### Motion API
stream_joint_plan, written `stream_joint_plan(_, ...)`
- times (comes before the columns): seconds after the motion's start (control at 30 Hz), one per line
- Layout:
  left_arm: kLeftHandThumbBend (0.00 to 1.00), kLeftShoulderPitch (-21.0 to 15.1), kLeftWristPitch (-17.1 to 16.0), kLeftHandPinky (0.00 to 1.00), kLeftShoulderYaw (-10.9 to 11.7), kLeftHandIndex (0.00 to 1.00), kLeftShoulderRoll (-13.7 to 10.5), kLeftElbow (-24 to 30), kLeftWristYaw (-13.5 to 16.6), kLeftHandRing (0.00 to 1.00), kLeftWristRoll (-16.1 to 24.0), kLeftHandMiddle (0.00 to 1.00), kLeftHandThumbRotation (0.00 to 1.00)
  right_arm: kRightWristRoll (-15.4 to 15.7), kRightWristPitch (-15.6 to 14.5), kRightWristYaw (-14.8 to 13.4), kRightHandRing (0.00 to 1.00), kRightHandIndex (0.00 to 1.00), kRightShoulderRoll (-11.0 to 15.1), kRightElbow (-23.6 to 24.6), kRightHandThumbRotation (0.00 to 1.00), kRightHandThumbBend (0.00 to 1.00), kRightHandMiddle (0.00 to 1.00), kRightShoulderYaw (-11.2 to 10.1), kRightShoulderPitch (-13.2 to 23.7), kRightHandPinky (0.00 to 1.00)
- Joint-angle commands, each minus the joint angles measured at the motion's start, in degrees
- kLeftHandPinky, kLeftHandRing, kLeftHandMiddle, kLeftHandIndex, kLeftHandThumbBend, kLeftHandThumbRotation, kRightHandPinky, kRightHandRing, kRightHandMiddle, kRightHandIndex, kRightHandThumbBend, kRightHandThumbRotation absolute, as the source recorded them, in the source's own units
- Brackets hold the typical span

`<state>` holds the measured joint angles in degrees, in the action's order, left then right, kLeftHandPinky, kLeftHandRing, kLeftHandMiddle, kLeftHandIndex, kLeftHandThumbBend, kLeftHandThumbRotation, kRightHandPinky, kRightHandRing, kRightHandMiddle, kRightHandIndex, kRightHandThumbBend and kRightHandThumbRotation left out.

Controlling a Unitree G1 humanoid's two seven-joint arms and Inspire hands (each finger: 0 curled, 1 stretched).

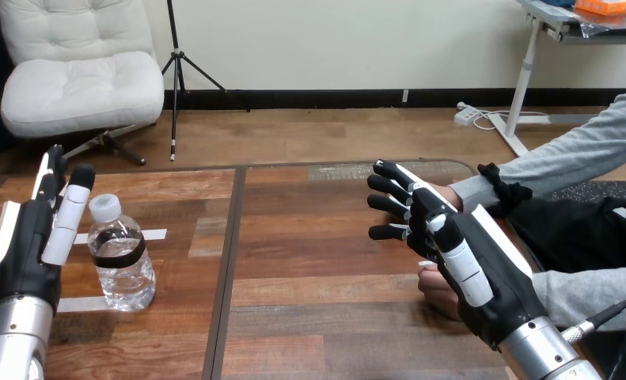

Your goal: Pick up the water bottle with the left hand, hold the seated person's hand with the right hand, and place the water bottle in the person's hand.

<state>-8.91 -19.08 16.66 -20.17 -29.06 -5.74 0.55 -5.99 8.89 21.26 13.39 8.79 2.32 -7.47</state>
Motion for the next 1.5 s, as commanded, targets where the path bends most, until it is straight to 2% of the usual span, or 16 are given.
stream_joint_plan(0.0, 1.0, -3.6, -0.2, 1.0, -0.4, 1.0, -1.9, 0.1, 0.0, 1.0, -0.2, 1.0, 1.0, -0.6, 0.6, -0.3, 0.91, 0.94, -0.4, 2.3, 1.0, 1.0, 0.93, -0.1, 1.9, 0.78)
stream_joint_plan(0.27, 0.93, -3.3, -0.4, 1.0, -1.0, 1.0, -2.4, -0.5, 1.1, 1.0, 1.6, 1.0, 1.0, -0.5, 0.5, -0.4, 0.91, 0.94, -0.4, 2.7, 1.0, 1.0, 0.93, -0.2, 1.7, 0.78)
stream_joint_plan(0.47, 0.94, -3.3, -1.1, 1.0, -1.1, 1.0, -2.6, -1.2, 1.4, 1.0, 2.3, 1.0, 0.95, -0.7, 0.4, -0.4, 0.91, 0.94, -0.4, 2.7, 1.0, 1.0, 0.93, -0.2, 1.8, 0.78)
stream_joint_plan(0.63, 0.99, -3.4, -1.3, 1.0, -0.9, 1.0, -2.5, -1.1, 1.4, 1.0, 2.1, 1.0, 0.88, -0.6, 0.6, -0.4, 0.91, 0.94, -0.5, 2.5, 1.0, 1.0, 0.93, -0.2, 1.8, 0.78)
stream_joint_plan(0.8, 1.0, -3.5, -1.5, 1.0, -0.8, 1.0, -2.4, -1.4, 0.9, 1.0, 1.5, 1.0, 0.8, -0.6, 0.5, -0.4, 0.91, 0.94, -0.5, 2.5, 1.0, 1.0, 0.93, -0.2, 1.8, 0.78)
stream_joint_plan(1.07, 1.0, -3.1, -1.1, 1.0, -0.8, 1.0, -2.8, -1.2, 0.1, 1.0, 1.1, 1.0, 0.73, -0.4, 0.3, -0.5, 0.91, 0.94, -0.5, 2.7, 1.0, 1.0, 0.93, -0.2, 1.8, 0.78)
stream_joint_plan(1.47, 1.0, -2.5, -1.6, 1.0, -0.1, 1.0, -2.8, -1.2, -2.7, 1.0, -1.5, 1.0, 0.67, -0.6, 0.4, -0.3, 0.91, 0.94, -0.4, 2.3, 1.0, 1.0, 0.93, -0.2, 1.9, 0.78)
